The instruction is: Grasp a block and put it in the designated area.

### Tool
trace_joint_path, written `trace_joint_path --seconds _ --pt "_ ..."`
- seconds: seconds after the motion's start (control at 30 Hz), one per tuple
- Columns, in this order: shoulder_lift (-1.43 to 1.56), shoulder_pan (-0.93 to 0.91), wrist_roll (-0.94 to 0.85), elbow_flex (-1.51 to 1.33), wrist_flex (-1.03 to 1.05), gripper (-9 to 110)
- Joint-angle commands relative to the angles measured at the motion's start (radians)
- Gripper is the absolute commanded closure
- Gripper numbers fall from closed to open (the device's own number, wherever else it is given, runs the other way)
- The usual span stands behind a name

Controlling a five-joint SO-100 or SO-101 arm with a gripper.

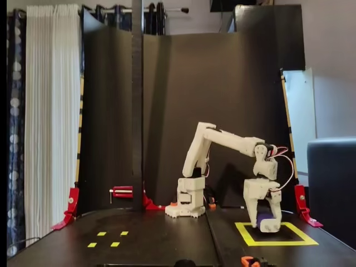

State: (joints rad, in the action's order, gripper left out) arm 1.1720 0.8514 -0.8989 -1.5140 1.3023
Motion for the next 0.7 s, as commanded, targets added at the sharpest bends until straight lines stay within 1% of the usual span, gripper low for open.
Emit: trace_joint_path --seconds 0.0,0.67 --pt "0.002 -0.005 -0.005 0.003 -0.018 77" --pt "-0.028 -0.012 -0.018 0.003 -0.029 77"
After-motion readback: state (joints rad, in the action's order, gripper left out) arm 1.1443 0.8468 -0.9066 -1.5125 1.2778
